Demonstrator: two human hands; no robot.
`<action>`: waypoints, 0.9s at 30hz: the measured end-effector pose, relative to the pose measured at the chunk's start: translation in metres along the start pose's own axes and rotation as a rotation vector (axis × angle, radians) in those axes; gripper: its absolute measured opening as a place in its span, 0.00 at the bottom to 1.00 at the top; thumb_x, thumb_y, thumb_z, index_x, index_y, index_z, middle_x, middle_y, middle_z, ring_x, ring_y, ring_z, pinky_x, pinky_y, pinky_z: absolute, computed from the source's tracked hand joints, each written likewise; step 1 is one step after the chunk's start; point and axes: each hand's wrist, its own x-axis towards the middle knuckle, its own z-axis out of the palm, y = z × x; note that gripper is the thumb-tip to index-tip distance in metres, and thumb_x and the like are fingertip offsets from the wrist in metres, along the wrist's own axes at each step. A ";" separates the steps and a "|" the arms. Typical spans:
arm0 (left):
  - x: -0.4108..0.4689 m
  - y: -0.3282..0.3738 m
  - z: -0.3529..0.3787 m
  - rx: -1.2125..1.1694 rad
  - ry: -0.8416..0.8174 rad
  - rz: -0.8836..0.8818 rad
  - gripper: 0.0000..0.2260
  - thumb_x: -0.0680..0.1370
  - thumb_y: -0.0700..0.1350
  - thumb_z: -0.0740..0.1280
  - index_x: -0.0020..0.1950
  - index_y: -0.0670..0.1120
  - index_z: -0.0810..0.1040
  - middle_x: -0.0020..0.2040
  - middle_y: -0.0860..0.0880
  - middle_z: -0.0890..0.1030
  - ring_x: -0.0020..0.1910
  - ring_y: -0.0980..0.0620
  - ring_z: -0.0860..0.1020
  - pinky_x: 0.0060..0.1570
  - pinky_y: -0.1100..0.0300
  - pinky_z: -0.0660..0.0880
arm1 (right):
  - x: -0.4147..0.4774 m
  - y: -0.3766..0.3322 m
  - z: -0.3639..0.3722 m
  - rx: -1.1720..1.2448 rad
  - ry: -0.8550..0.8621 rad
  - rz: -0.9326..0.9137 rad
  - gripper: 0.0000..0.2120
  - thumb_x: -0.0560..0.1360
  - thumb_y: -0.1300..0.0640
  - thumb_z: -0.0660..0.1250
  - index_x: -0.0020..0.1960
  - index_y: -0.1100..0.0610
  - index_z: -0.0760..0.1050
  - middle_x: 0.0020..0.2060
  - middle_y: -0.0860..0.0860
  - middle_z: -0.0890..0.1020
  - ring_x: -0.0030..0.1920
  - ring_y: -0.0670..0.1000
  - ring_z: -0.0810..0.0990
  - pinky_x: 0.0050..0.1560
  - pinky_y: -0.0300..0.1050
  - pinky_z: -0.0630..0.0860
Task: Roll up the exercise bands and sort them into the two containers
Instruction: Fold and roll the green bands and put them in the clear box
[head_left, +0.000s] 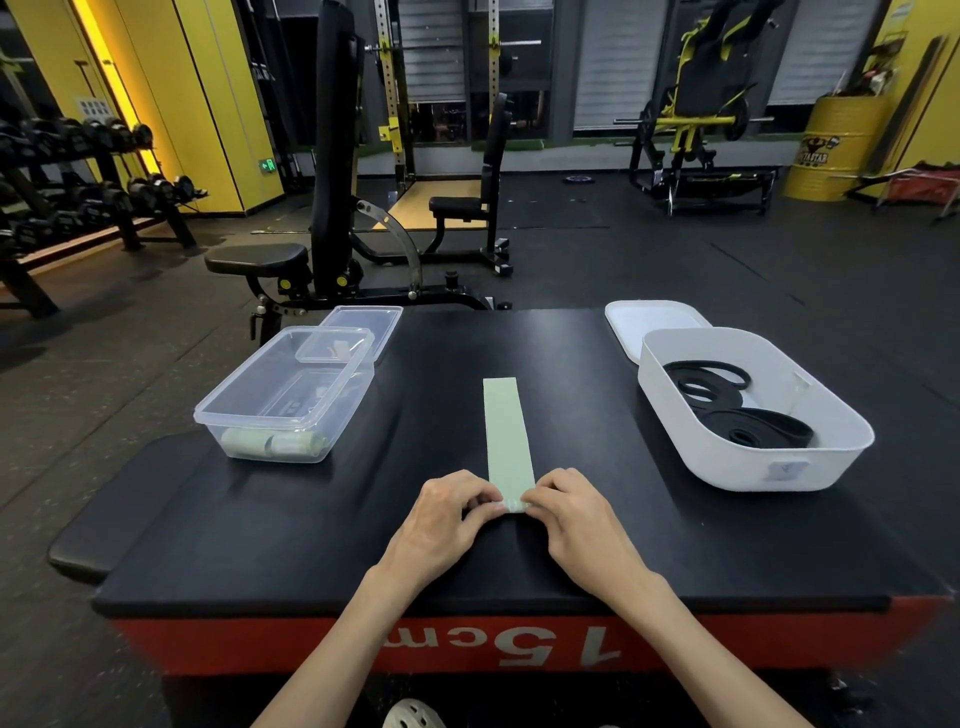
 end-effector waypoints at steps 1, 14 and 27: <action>-0.001 0.000 0.000 -0.001 -0.001 0.000 0.04 0.75 0.47 0.71 0.44 0.48 0.82 0.38 0.54 0.79 0.36 0.56 0.75 0.39 0.71 0.69 | -0.001 0.000 0.000 0.002 0.000 -0.006 0.05 0.73 0.64 0.69 0.48 0.58 0.81 0.41 0.48 0.77 0.44 0.47 0.74 0.43 0.34 0.72; 0.000 0.003 -0.001 -0.009 0.003 -0.017 0.02 0.74 0.47 0.71 0.44 0.50 0.80 0.36 0.56 0.77 0.36 0.56 0.75 0.41 0.73 0.68 | 0.001 0.001 0.002 0.001 -0.007 0.041 0.06 0.73 0.62 0.71 0.49 0.55 0.81 0.40 0.47 0.78 0.42 0.46 0.75 0.42 0.32 0.68; 0.002 0.004 -0.001 -0.009 0.013 0.005 0.03 0.74 0.44 0.72 0.43 0.49 0.78 0.38 0.56 0.78 0.39 0.58 0.76 0.42 0.71 0.70 | 0.002 0.003 0.000 0.057 0.027 0.022 0.04 0.72 0.63 0.71 0.45 0.56 0.83 0.40 0.47 0.78 0.43 0.46 0.74 0.43 0.32 0.69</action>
